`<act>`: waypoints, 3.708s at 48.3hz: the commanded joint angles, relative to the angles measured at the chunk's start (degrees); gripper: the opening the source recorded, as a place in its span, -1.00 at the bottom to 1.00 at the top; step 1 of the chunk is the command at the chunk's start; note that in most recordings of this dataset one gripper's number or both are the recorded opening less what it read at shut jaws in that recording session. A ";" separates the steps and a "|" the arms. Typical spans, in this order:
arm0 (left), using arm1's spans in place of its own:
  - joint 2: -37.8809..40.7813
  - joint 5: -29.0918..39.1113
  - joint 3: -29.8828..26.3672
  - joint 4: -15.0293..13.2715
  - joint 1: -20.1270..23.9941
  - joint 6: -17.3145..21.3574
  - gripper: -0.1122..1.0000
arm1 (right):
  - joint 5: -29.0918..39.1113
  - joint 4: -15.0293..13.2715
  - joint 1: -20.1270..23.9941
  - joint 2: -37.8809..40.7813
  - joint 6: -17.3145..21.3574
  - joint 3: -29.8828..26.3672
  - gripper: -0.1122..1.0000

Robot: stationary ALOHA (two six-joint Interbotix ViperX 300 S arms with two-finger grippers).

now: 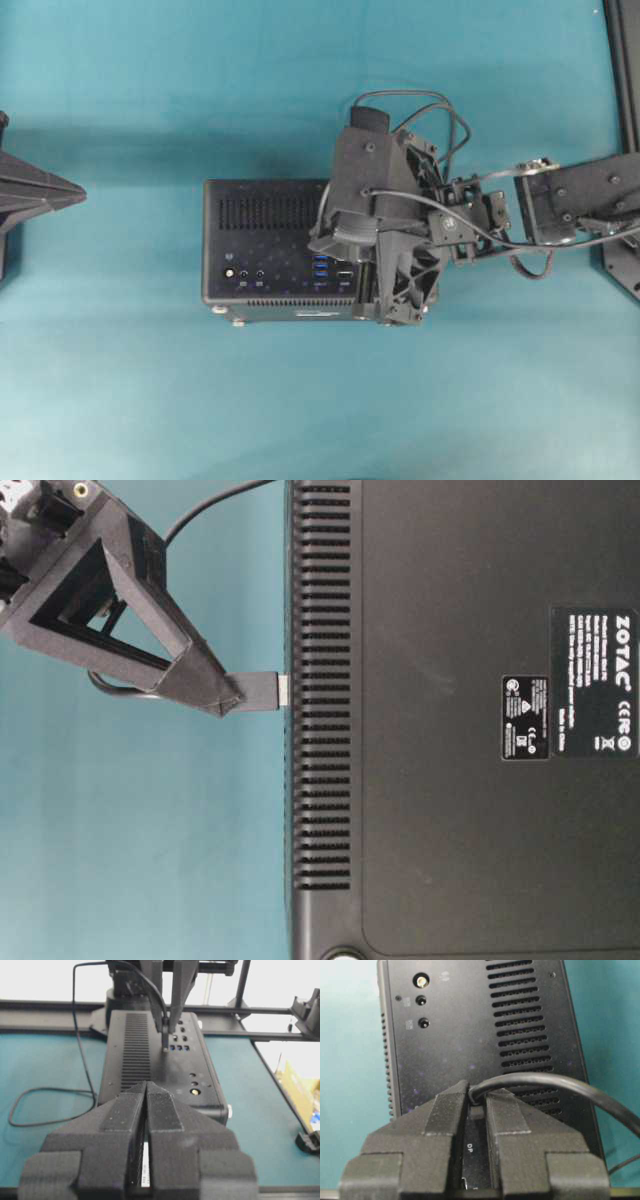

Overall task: Insert the USB into the PC box with both arms.
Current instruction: 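Push the USB plug into the side port with the right gripper, then open the right gripper and release the inserted plug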

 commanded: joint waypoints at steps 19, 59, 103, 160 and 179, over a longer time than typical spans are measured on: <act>0.26 -0.53 -0.70 0.09 -0.09 -0.18 -0.80 | 0.62 3.69 1.76 1.67 -0.53 0.70 -0.54; 0.18 -0.53 -0.53 0.09 -0.09 -0.26 -0.80 | 3.25 6.06 -0.53 1.85 -2.46 -1.05 -0.54; -0.44 -0.53 -0.35 0.18 0.00 -0.18 -0.80 | 3.16 5.45 -0.79 1.67 -2.55 -3.43 -0.53; -0.44 -0.53 -0.18 0.09 -0.09 -0.26 -0.80 | 4.39 4.83 -0.35 -0.53 -2.29 -5.27 0.19; -0.44 -0.53 0.26 0.09 -0.09 -0.18 -0.80 | 4.39 4.83 -0.18 -4.13 -2.55 -3.08 0.19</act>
